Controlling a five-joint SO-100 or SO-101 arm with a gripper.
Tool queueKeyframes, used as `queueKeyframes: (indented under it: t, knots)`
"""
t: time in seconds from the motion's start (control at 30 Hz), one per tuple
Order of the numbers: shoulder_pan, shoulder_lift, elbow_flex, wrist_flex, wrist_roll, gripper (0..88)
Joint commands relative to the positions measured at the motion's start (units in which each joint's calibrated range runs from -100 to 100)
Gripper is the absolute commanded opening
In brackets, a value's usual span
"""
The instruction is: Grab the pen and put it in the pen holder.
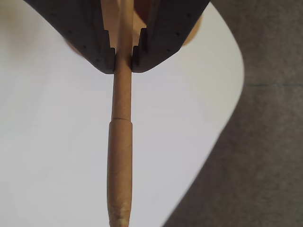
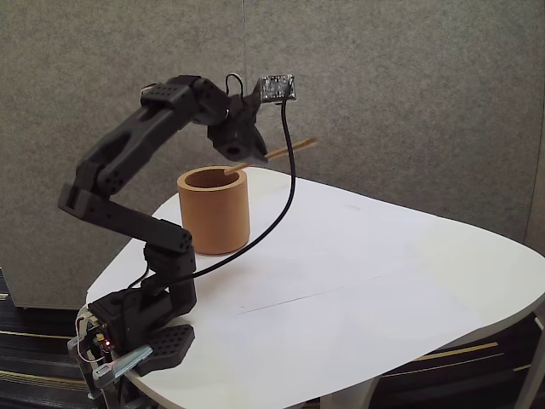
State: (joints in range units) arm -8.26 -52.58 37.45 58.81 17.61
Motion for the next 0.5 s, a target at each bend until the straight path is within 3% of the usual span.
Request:
queueKeyframes:
  t: [0.0,0.47]
  knots:
    - [-0.81,0.0,-8.57,-2.29,0.27,0.8]
    - [-9.82,9.43,-16.16,-8.47,1.69,0.8]
